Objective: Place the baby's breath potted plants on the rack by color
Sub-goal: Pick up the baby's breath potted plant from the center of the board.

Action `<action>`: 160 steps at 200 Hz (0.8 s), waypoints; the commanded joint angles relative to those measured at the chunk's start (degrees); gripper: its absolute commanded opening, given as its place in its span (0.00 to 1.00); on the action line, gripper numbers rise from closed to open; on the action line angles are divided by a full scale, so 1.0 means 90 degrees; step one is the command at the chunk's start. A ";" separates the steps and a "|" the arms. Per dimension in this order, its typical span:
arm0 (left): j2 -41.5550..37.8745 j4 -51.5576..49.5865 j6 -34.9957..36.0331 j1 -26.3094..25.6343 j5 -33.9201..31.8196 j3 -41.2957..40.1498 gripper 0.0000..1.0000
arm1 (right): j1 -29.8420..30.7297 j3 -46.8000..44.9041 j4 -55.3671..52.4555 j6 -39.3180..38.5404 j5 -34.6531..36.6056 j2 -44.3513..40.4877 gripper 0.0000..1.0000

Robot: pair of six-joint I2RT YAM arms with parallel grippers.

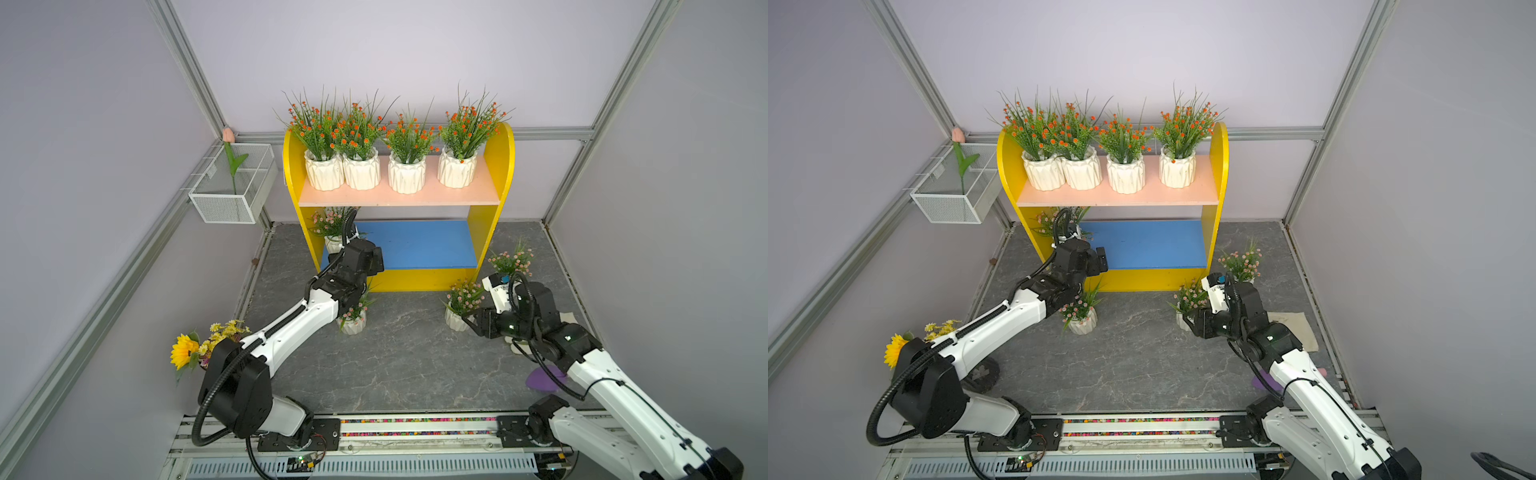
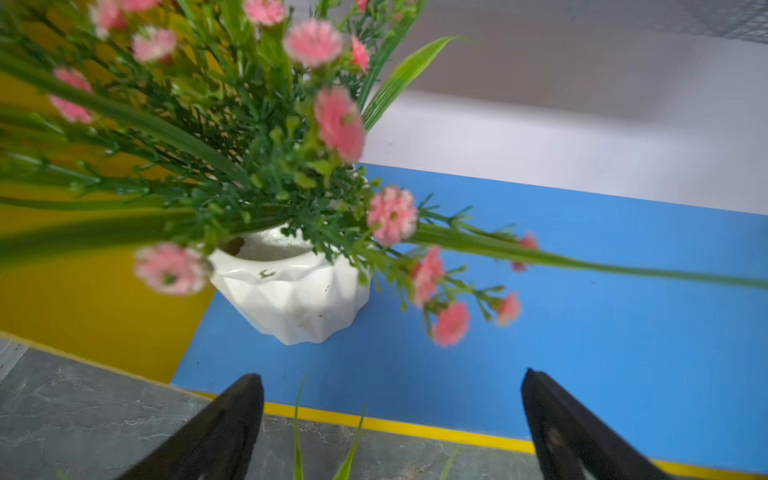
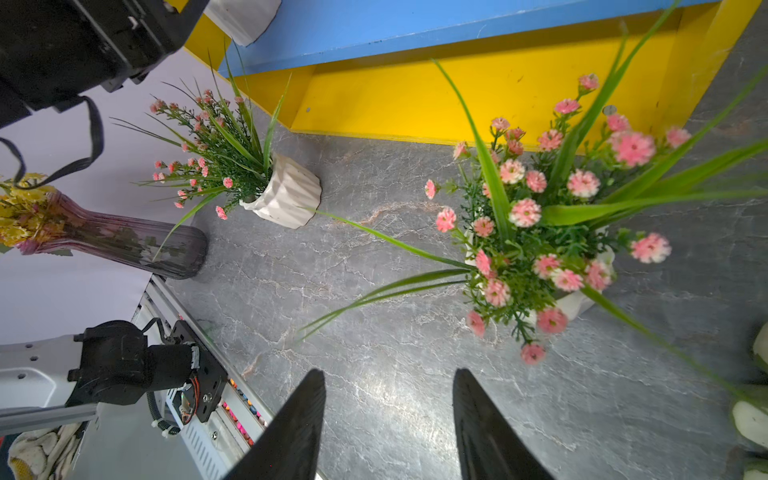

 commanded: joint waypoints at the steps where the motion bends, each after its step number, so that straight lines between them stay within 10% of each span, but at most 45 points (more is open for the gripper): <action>1: -0.0351 -0.0257 0.0197 -0.0021 0.0765 -0.0152 1.00 | -0.0027 -0.0078 0.0287 0.0082 -0.0192 0.0122 0.53; 53: -0.1246 -0.0660 0.0603 -0.0031 0.1998 -0.0354 0.99 | 0.0839 0.0323 0.0693 0.0088 0.0138 0.0717 0.52; 160: -0.2645 -0.1636 0.0392 -0.0033 0.1315 -0.0892 0.99 | 0.2630 0.1809 0.2632 0.0246 0.0533 0.4439 0.46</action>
